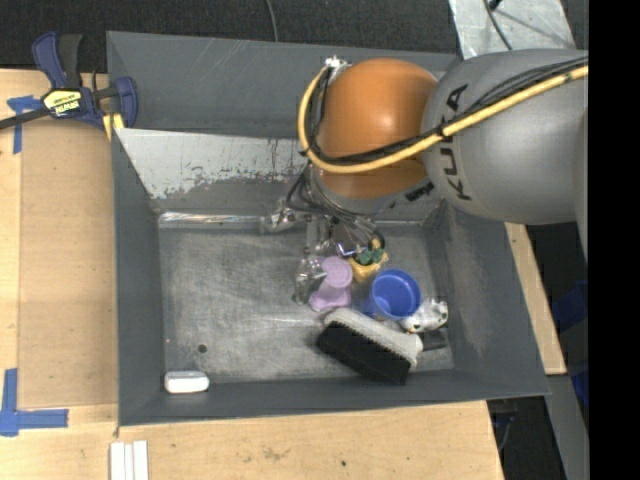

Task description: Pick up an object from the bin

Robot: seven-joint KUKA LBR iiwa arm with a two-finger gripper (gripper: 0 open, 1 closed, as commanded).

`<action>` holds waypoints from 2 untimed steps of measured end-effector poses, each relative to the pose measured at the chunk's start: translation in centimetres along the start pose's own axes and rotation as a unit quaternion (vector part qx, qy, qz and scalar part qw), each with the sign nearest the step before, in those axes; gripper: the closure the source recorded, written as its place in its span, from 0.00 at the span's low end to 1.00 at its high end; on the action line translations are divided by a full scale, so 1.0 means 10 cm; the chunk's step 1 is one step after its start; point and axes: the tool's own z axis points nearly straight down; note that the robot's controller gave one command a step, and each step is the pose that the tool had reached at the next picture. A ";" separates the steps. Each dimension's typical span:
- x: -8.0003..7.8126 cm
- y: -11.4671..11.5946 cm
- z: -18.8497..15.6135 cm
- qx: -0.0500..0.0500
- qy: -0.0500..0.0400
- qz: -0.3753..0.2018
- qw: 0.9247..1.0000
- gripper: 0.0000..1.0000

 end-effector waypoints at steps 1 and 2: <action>-0.04 -0.49 0.01 0.001 -0.004 0.040 0.999 0.00; 0.13 -0.69 0.06 0.003 -0.001 0.044 0.999 0.00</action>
Offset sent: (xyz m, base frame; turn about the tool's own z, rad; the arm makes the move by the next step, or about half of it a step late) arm -0.0165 -0.0538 -0.0106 -0.1247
